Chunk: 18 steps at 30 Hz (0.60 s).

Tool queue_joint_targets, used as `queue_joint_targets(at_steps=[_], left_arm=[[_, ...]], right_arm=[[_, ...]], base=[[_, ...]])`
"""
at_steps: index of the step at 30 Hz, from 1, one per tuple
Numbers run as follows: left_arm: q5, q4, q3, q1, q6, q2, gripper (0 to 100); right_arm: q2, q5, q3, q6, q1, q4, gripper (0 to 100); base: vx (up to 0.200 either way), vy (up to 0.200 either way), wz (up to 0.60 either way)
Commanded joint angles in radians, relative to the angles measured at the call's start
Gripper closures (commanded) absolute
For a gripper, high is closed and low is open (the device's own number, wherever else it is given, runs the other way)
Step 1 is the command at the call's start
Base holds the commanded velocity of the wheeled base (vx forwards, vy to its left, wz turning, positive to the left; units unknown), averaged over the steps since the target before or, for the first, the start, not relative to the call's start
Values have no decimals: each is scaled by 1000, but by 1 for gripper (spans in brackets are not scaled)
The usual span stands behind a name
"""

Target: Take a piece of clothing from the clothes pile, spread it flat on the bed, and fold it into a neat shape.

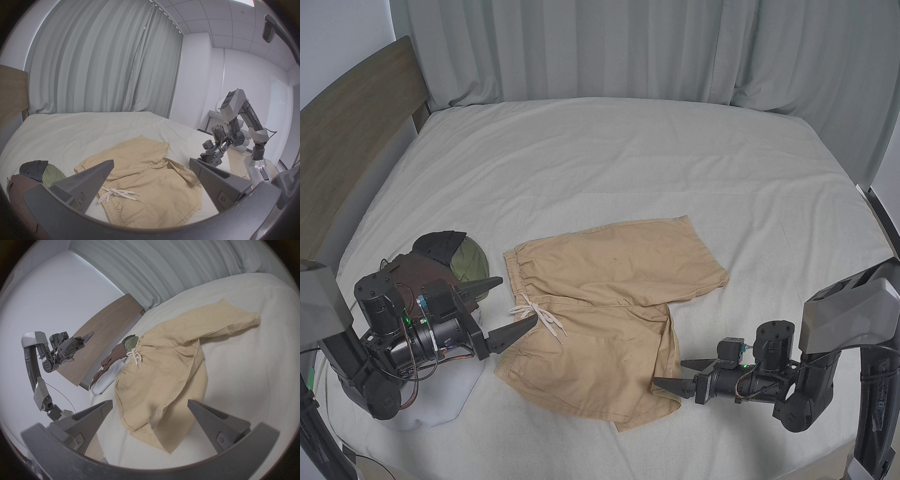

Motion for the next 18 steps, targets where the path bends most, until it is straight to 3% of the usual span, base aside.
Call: queue_joint_targets(at_steps=[1, 17, 18], left_arm=[[0, -3, -1, 1, -1, 4, 0], [0, -3, 0, 1, -1, 1, 0], [0, -3, 0, 1, 1, 1, 0]], right_arm=[[19, 1, -1, 2, 7, 0, 0], [56, 1, -15, 31, 28, 0, 0], [56, 1, -13, 31, 28, 0, 100]], base=[[0, 0, 0], [0, 0, 0], [0, 0, 0]])
